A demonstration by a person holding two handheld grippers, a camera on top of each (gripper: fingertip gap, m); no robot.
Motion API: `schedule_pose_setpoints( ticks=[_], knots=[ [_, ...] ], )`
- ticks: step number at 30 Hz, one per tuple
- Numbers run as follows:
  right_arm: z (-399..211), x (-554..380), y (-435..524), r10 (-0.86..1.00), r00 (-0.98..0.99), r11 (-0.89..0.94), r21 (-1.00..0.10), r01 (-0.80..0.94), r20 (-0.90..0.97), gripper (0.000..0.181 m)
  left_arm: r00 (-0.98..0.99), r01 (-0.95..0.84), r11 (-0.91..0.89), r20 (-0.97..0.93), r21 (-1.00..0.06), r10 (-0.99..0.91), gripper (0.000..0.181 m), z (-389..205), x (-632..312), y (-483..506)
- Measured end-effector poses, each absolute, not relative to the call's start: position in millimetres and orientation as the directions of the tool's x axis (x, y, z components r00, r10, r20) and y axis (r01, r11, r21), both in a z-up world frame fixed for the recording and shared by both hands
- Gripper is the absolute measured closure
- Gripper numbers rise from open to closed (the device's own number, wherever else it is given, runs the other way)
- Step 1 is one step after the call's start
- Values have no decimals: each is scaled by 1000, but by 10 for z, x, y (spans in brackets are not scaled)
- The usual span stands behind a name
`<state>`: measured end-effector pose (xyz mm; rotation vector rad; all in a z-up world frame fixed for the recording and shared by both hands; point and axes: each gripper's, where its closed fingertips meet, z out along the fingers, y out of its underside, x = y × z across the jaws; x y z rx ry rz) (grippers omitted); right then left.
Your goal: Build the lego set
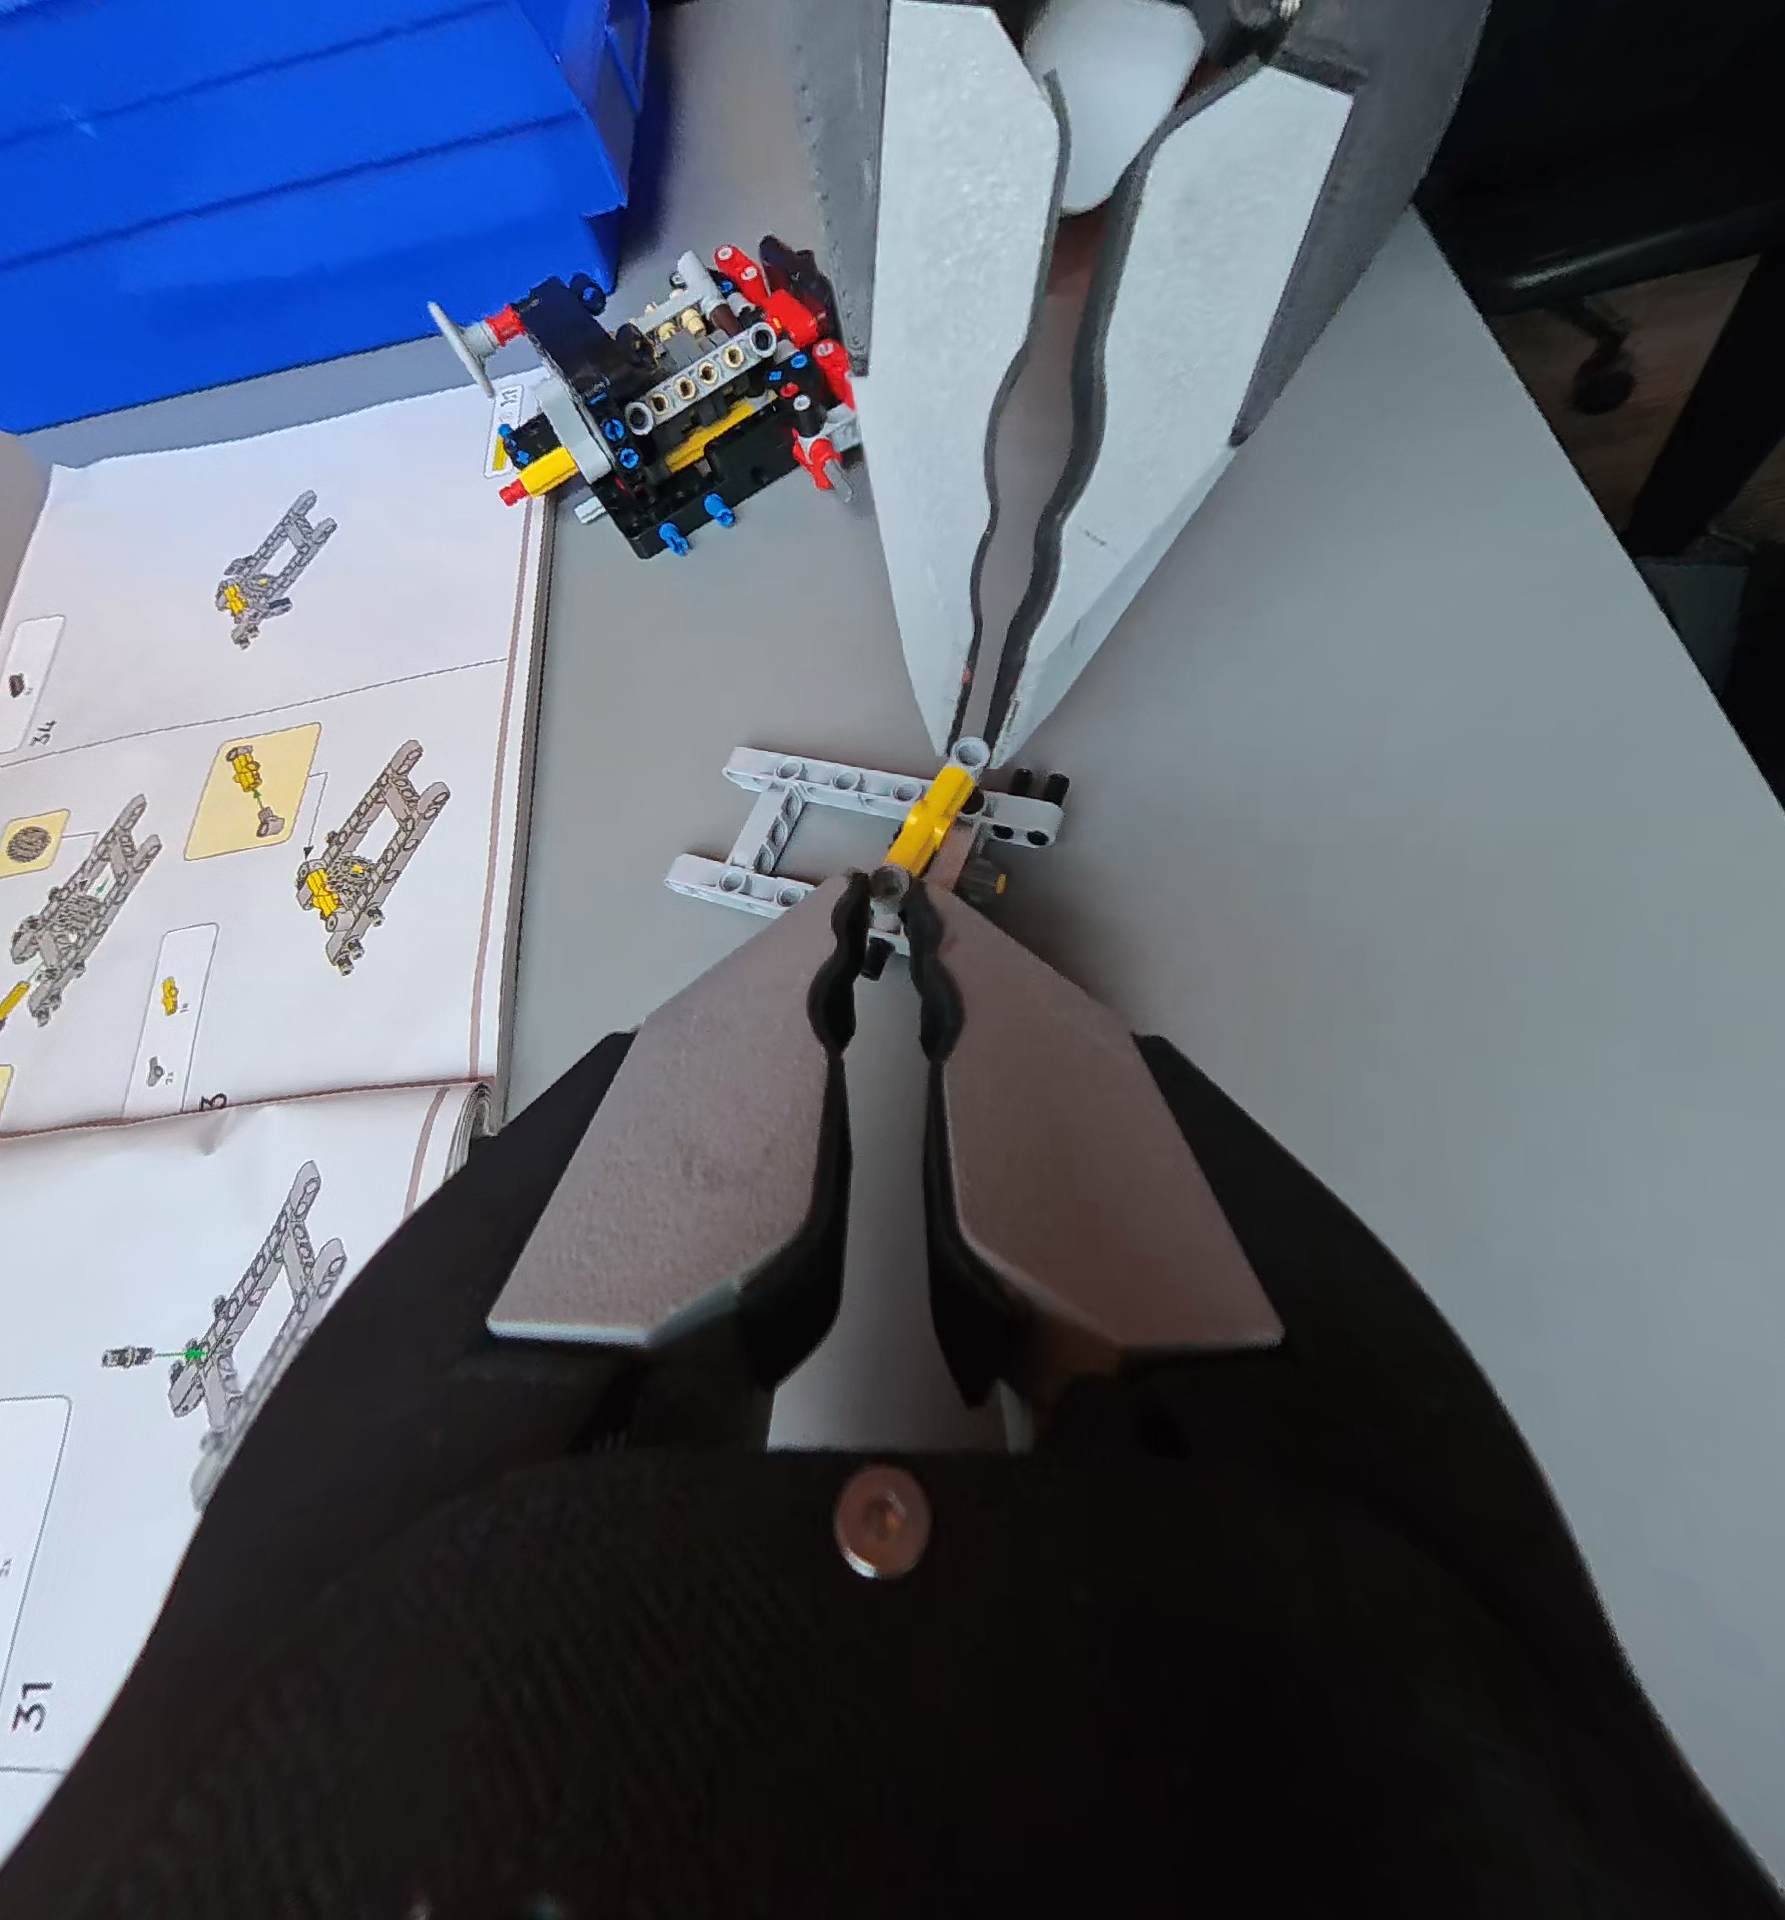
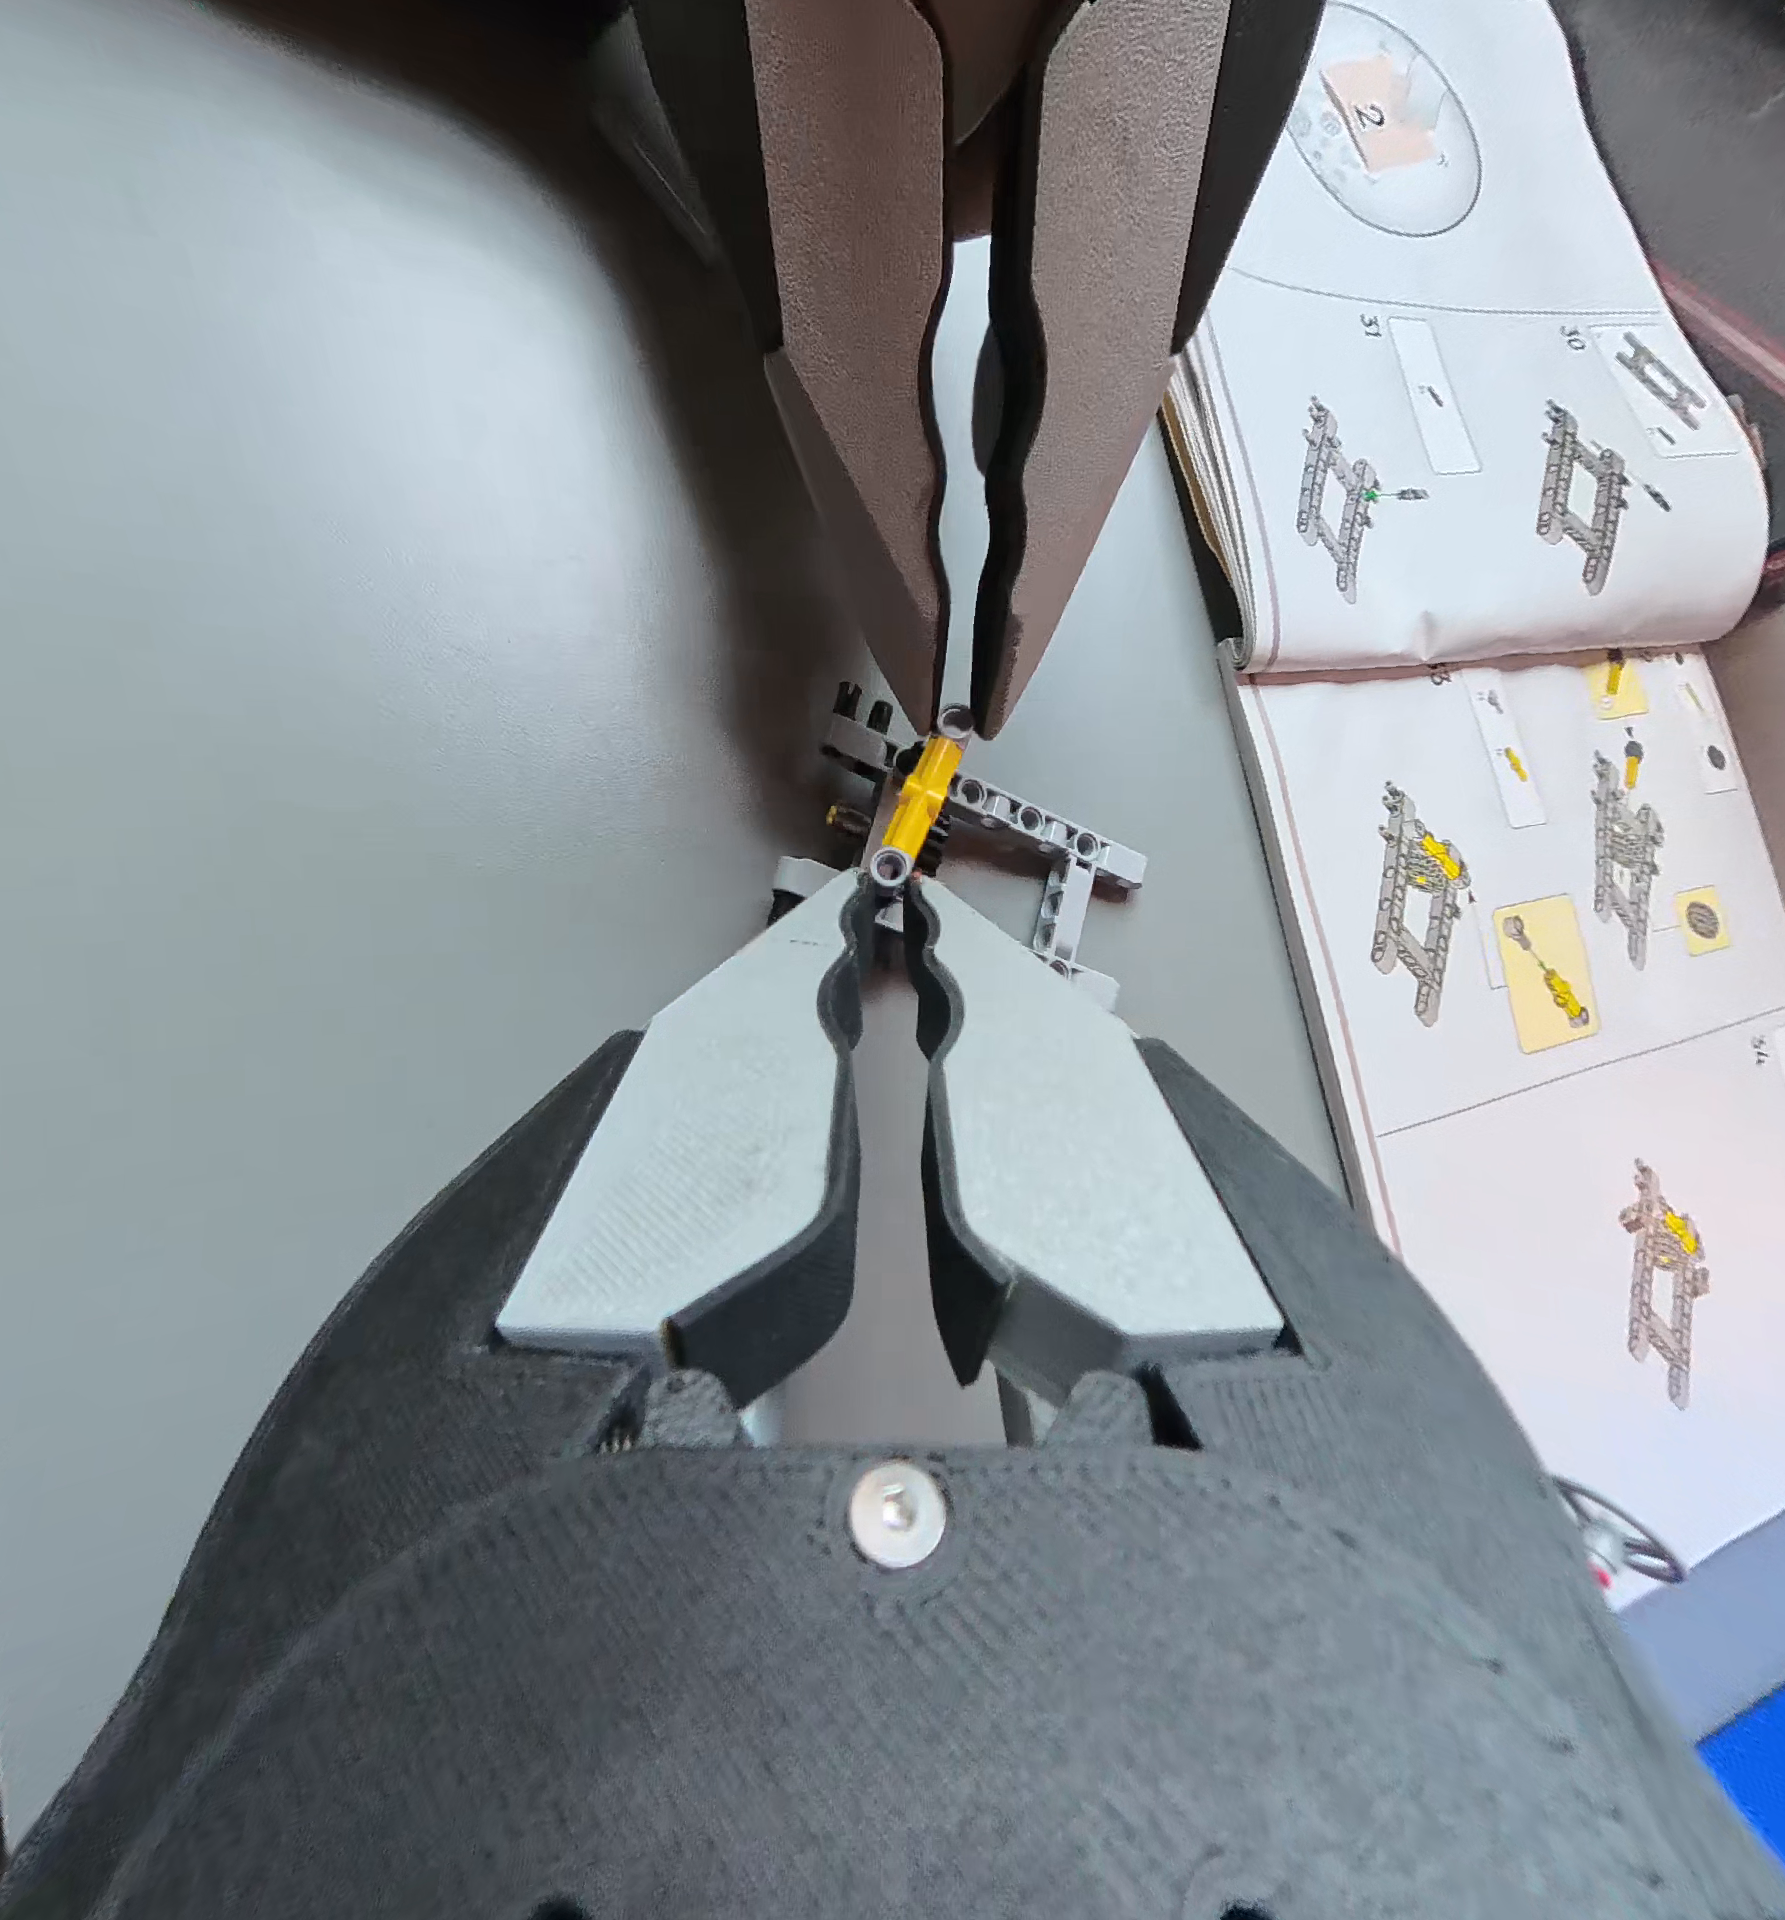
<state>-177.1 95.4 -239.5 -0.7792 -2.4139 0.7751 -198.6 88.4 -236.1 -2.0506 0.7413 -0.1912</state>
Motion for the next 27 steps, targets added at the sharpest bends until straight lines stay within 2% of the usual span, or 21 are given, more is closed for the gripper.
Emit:
schedule_pose_setpoints(
  ticks=[27],
  knots=[
    [-2523, -1824, 1039, 657, -733, 634, -654, 413, 175, 178, 797, -452, -425, -141, -784, -588, 177, -2481, -1963, 859]
  ],
)
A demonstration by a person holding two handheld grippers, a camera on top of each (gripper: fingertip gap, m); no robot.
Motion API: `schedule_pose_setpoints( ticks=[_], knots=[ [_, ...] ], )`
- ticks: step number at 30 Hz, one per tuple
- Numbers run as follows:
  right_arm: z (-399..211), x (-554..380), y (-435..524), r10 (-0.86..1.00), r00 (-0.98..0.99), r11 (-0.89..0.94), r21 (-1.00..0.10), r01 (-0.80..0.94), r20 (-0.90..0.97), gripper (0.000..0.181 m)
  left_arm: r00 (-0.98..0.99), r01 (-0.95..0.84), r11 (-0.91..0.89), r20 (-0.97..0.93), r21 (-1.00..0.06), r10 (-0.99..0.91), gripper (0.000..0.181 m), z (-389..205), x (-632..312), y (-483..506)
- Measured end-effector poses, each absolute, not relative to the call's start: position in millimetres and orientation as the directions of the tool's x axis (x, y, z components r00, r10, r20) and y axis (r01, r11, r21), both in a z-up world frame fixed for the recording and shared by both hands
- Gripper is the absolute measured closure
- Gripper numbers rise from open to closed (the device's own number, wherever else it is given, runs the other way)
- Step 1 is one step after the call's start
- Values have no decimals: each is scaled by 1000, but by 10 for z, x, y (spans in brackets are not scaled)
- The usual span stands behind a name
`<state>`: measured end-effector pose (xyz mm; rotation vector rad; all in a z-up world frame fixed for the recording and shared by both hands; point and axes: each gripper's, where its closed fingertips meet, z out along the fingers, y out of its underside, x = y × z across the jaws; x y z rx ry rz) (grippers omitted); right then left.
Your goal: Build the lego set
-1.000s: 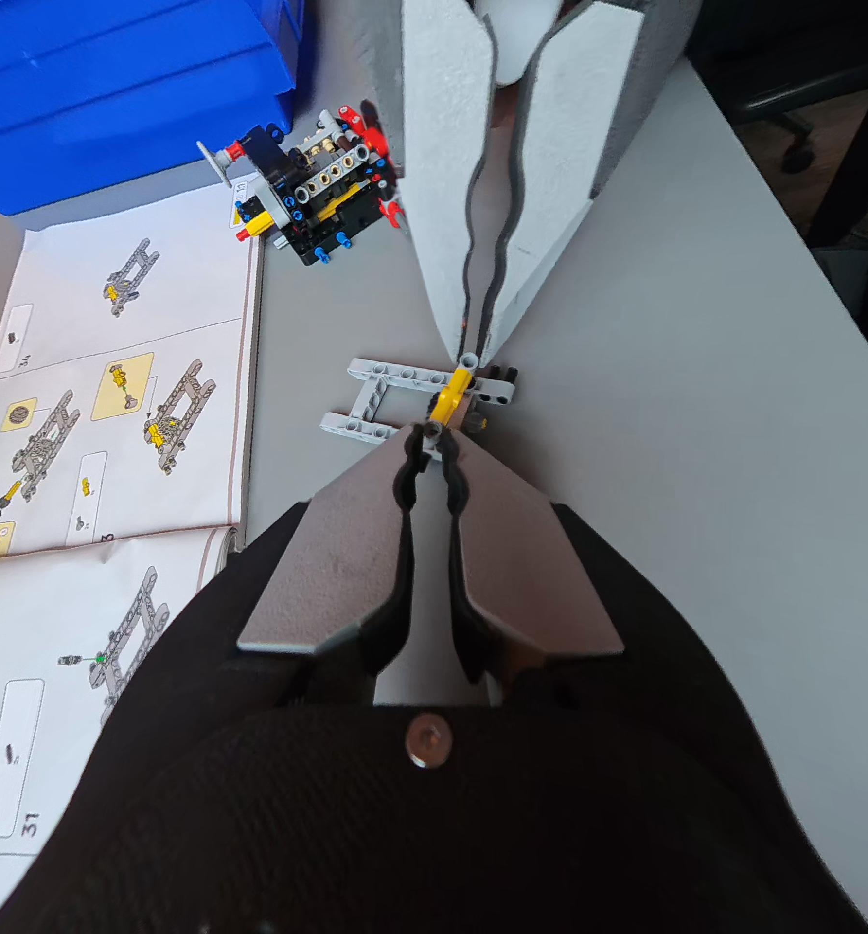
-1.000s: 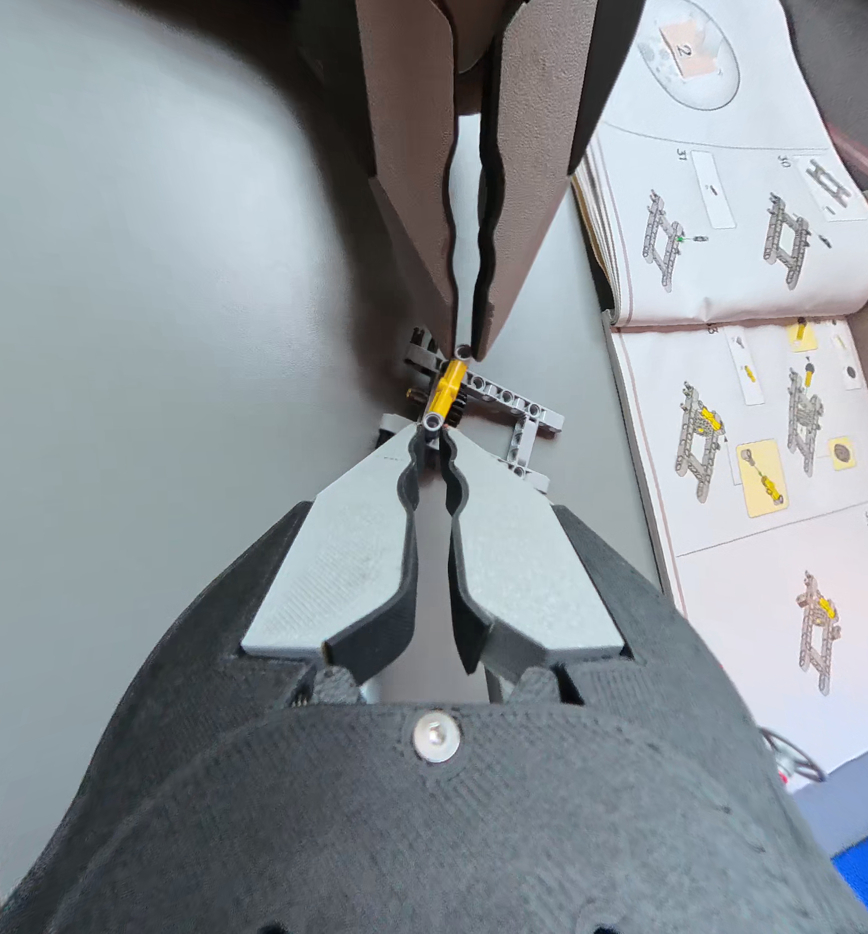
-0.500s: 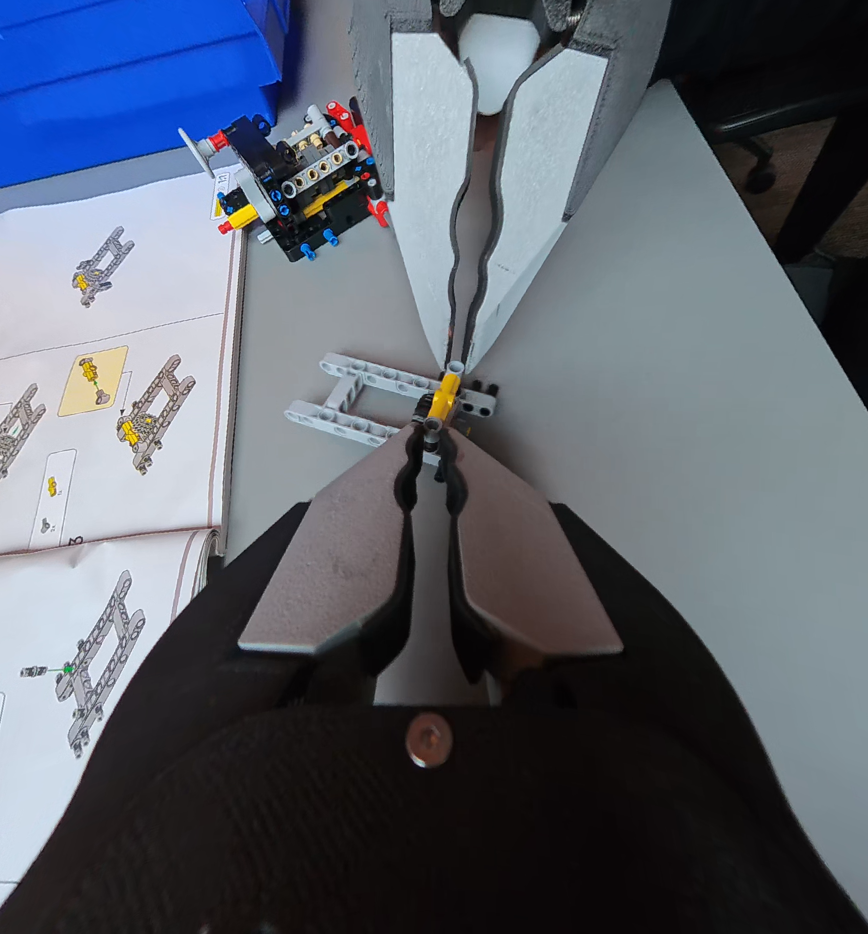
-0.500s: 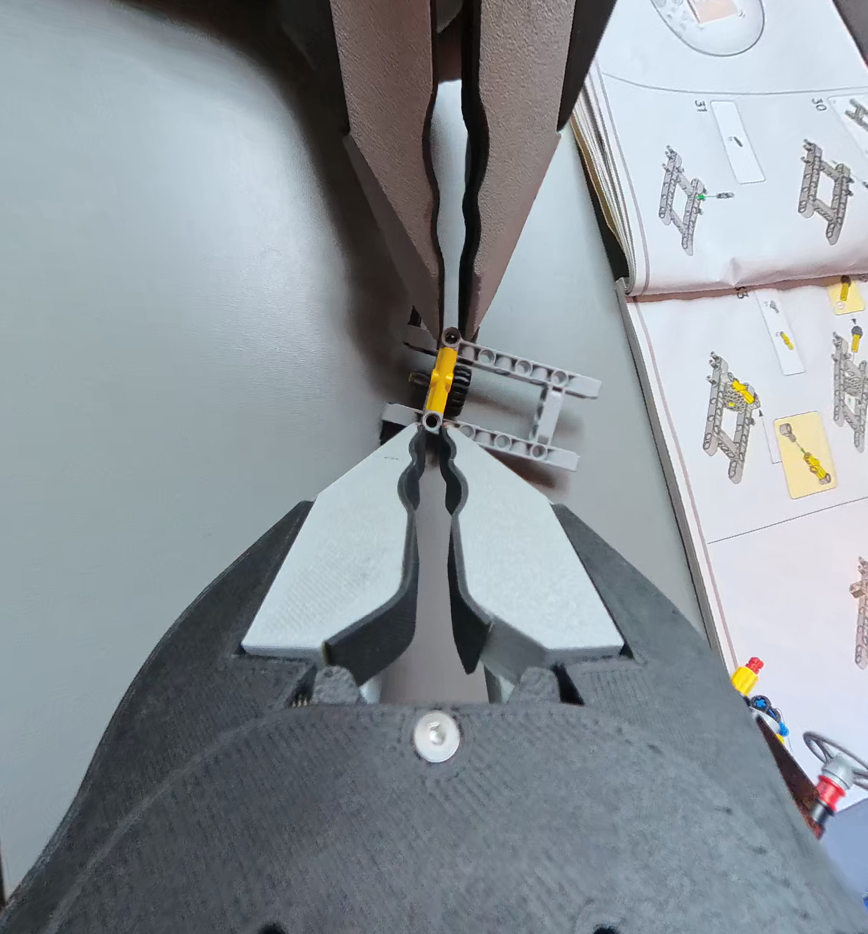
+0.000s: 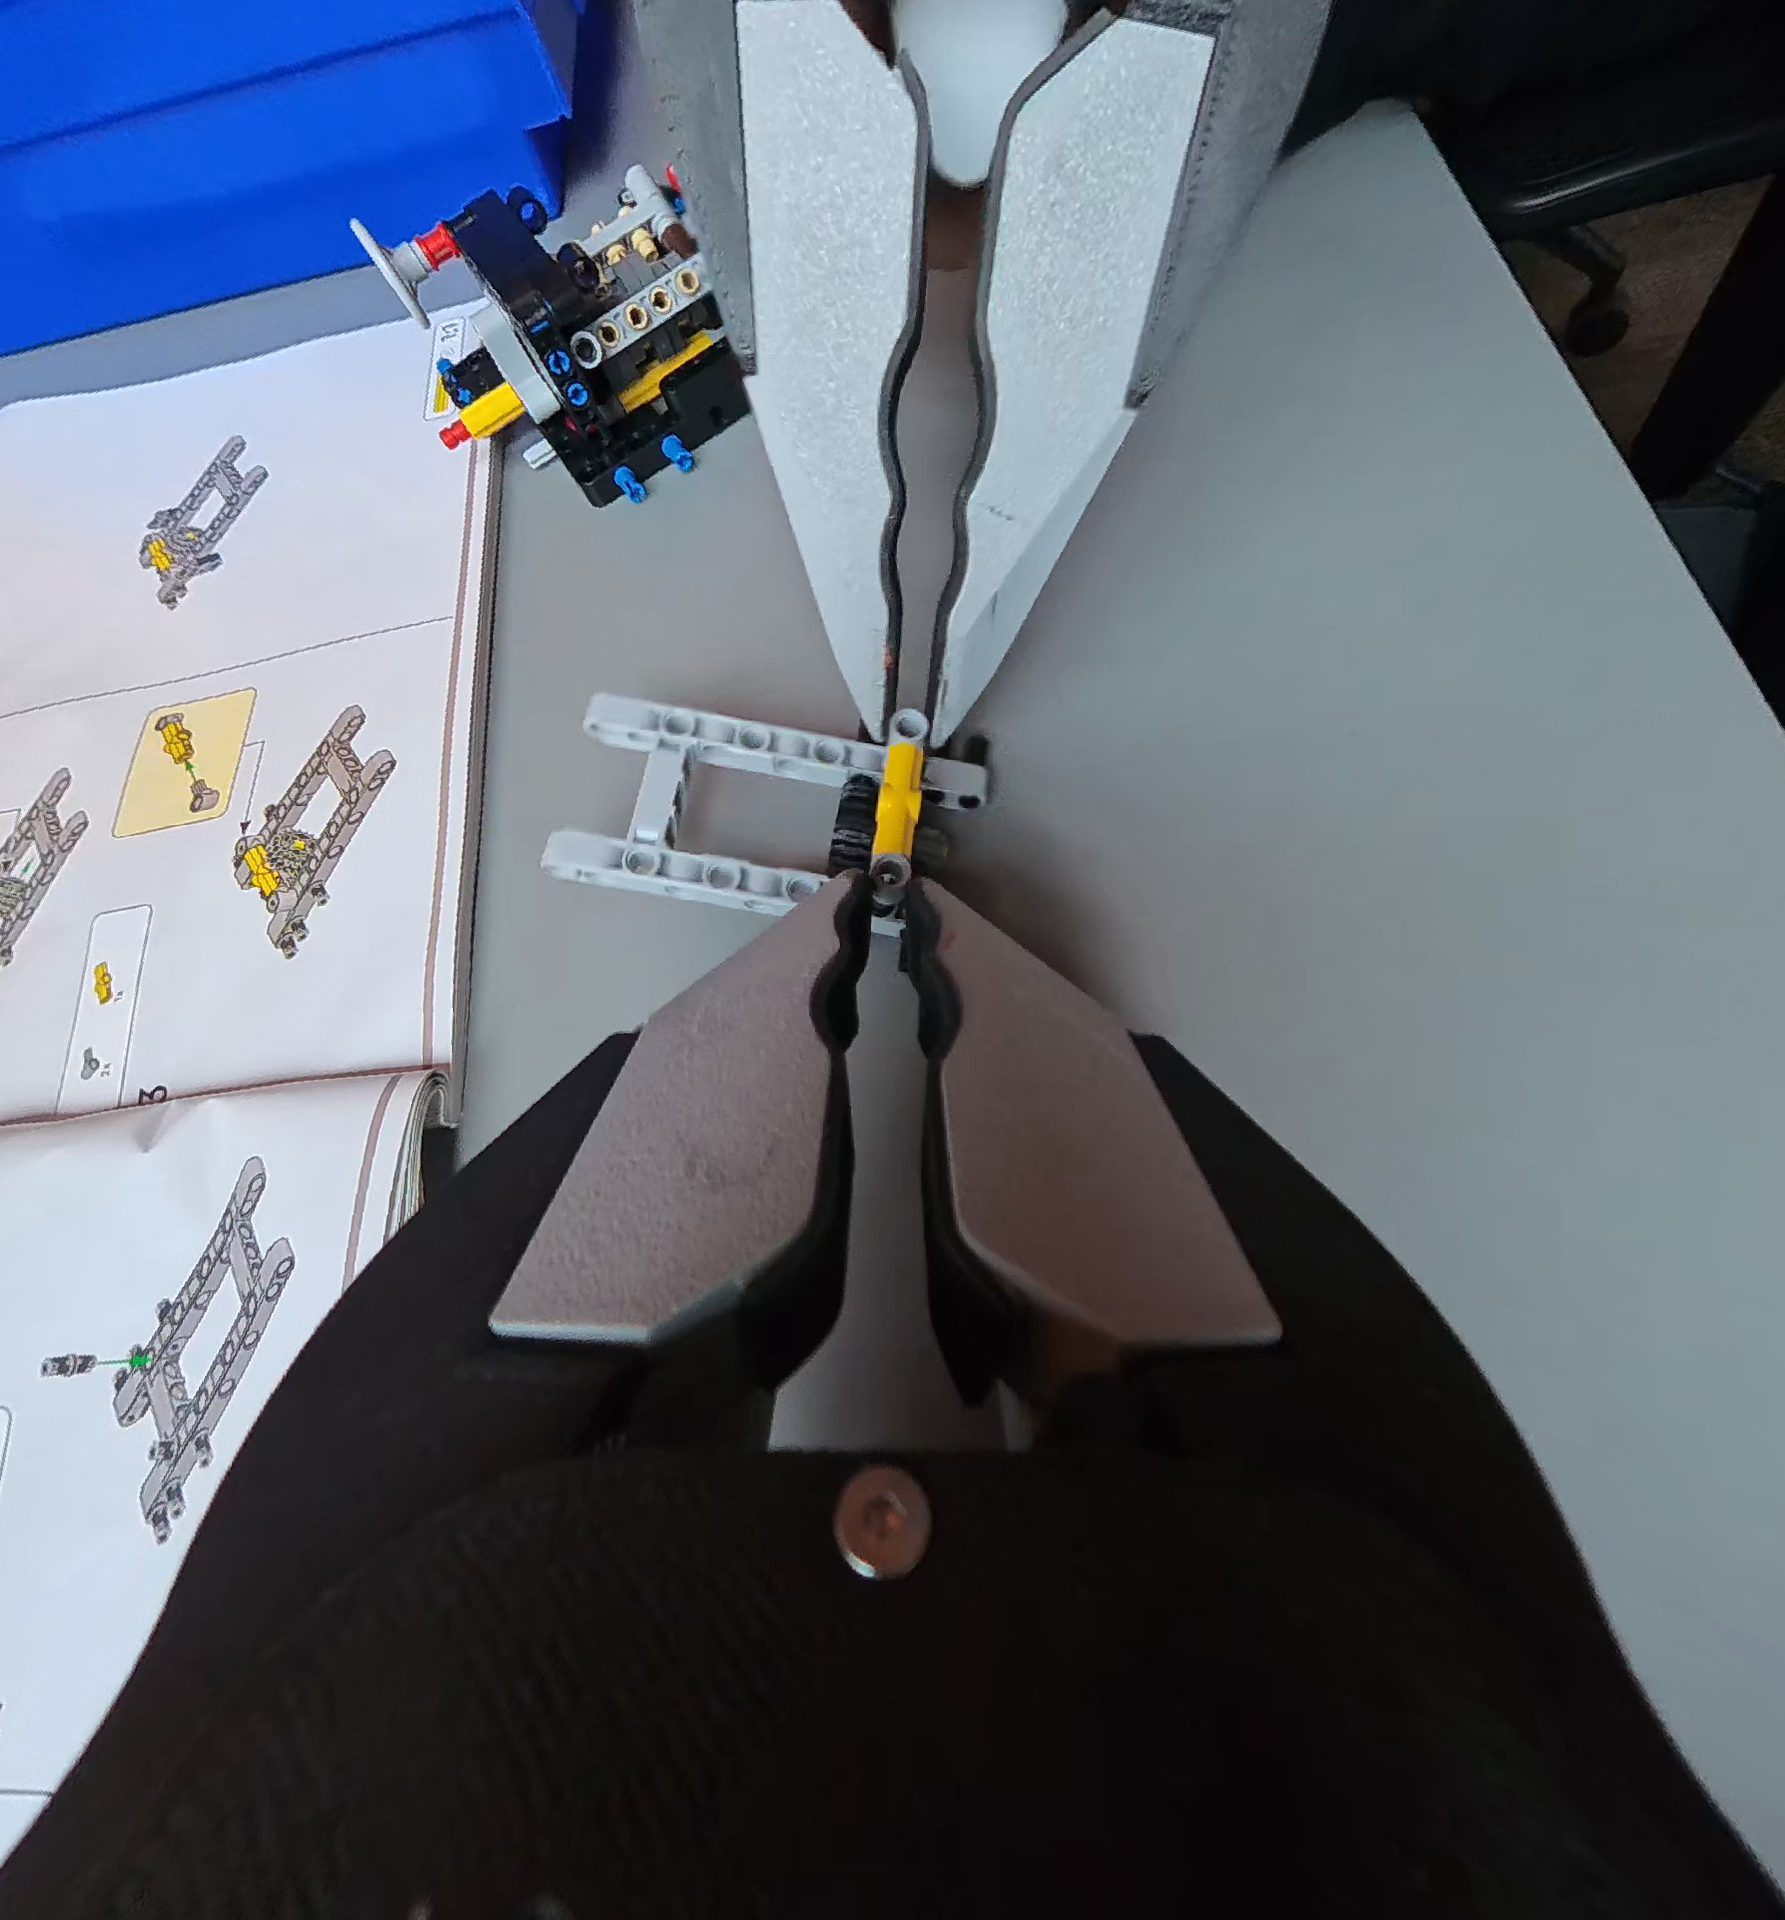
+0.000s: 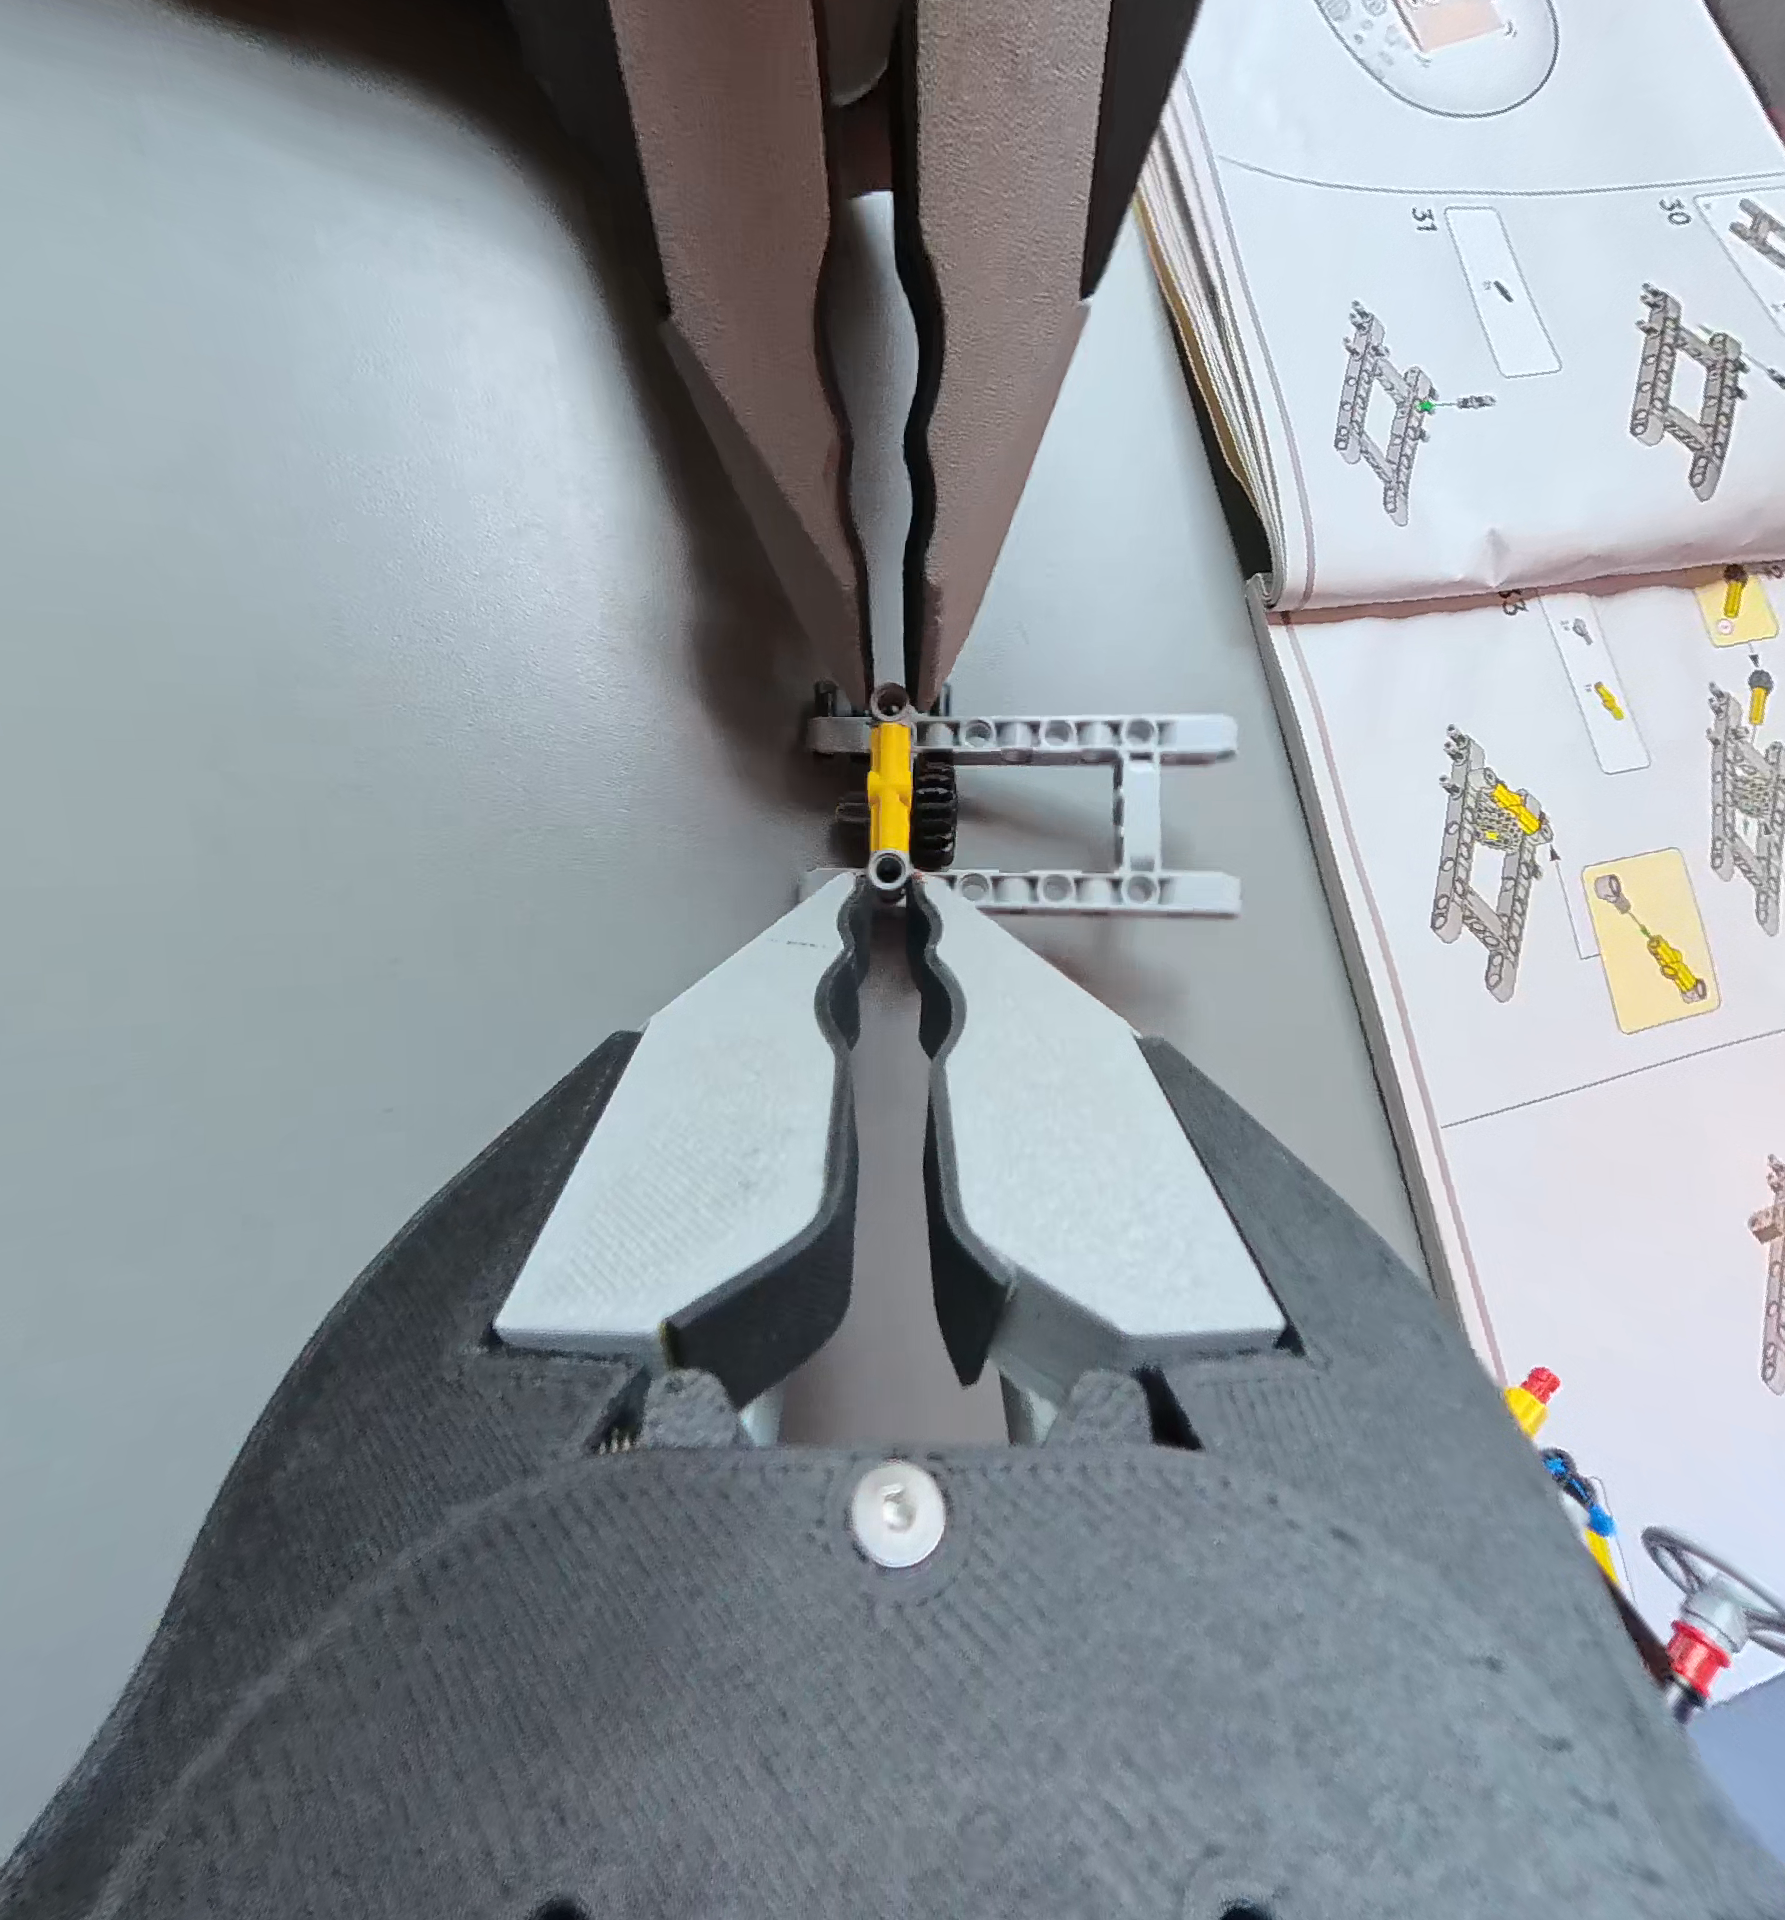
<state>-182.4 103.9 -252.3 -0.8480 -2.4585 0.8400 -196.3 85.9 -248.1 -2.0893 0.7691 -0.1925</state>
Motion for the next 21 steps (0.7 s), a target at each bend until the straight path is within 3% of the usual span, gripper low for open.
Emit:
schedule_pose_setpoints(
  ticks=[21],
  knots=[
    [-2535, -1881, 1018, 592, -761, 715, -608, 345, 264, 180, 809, -446, -429, -149, -786, -568, 170, -2477, -1969, 859]
  ],
)
